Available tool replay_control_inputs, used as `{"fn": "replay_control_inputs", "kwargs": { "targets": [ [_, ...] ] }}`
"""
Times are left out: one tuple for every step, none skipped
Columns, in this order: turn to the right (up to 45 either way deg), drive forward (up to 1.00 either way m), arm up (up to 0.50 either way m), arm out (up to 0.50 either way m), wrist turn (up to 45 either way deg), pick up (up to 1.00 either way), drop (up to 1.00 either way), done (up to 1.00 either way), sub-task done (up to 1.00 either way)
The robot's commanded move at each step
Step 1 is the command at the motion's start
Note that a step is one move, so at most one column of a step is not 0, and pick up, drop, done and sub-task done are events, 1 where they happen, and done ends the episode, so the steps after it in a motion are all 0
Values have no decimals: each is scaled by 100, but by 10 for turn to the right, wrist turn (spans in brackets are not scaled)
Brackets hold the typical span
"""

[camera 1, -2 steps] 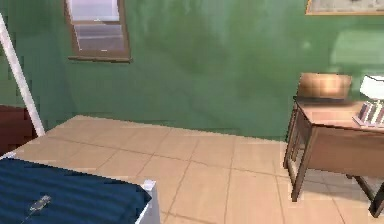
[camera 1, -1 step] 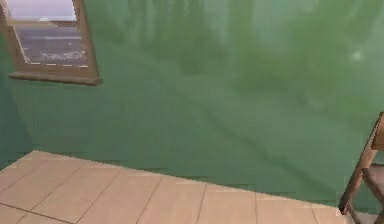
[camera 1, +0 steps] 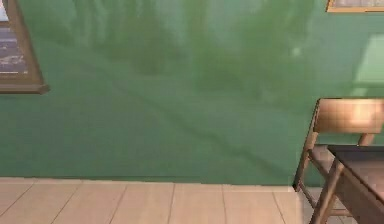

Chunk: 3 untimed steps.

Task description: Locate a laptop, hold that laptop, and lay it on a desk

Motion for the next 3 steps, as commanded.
{"fn": "replay_control_inputs", "kwargs": {
  "targets": [
    [0, 10, 0, 0, 0, 0, 0, 0, 0],
    [-360, 0, 0, 0, 0, 0, 0, 0, 0],
    [-30, 0, 0, 0, 0, 0, 0, 0, 0]
  ]
}}
